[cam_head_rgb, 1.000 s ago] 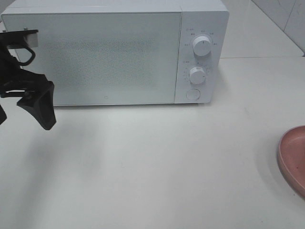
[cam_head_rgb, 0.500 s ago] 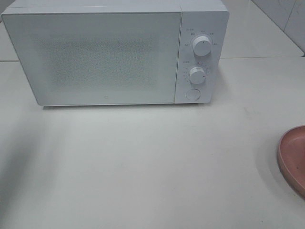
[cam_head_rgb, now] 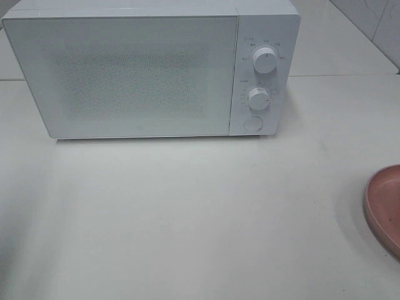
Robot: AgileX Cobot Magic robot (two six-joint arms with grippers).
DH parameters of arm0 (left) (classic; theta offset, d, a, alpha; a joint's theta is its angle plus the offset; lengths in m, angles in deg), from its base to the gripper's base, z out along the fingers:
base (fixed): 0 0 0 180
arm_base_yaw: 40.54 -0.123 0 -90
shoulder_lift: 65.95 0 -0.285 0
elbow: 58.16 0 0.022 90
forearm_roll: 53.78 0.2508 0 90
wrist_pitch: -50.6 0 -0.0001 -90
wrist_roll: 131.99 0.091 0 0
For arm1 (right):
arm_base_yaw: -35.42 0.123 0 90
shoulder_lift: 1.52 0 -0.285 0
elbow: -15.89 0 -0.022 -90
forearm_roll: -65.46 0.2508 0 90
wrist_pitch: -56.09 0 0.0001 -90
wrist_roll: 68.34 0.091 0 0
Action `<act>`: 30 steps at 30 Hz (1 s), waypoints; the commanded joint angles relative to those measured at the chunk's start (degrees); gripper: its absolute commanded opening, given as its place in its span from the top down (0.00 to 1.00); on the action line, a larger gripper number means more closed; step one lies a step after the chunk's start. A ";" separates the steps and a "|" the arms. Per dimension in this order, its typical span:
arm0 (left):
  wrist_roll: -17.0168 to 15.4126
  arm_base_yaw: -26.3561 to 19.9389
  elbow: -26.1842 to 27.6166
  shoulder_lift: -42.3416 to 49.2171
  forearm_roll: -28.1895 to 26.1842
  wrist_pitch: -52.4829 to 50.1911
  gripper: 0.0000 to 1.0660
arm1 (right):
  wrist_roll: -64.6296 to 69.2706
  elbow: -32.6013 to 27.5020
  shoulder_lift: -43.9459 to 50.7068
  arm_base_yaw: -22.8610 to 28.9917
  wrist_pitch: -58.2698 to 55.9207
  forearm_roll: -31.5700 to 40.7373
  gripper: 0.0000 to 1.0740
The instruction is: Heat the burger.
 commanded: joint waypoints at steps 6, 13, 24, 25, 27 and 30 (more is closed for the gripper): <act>-0.34 -0.06 -8.54 15.87 0.06 -2.29 0.08 | 0.06 -0.06 1.38 -0.29 0.00 0.11 0.32; -1.43 -0.06 -9.80 27.56 0.34 0.11 0.08 | 0.06 -0.06 1.38 -0.29 0.00 0.11 0.32; -2.06 -0.06 -9.80 38.16 1.26 0.06 0.08 | 0.06 -0.06 1.38 -0.29 0.00 0.11 0.32; -2.06 -0.06 -9.80 38.16 1.26 0.06 0.08 | 0.06 -0.06 1.38 -0.29 0.00 0.11 0.32; -2.06 -0.06 -9.80 40.68 1.20 0.06 0.08 | 0.06 -0.06 1.38 -0.29 0.00 0.11 0.32; -2.06 -0.06 -9.80 43.14 1.20 0.06 0.08 | 0.06 -0.06 1.38 -0.29 0.00 0.11 0.32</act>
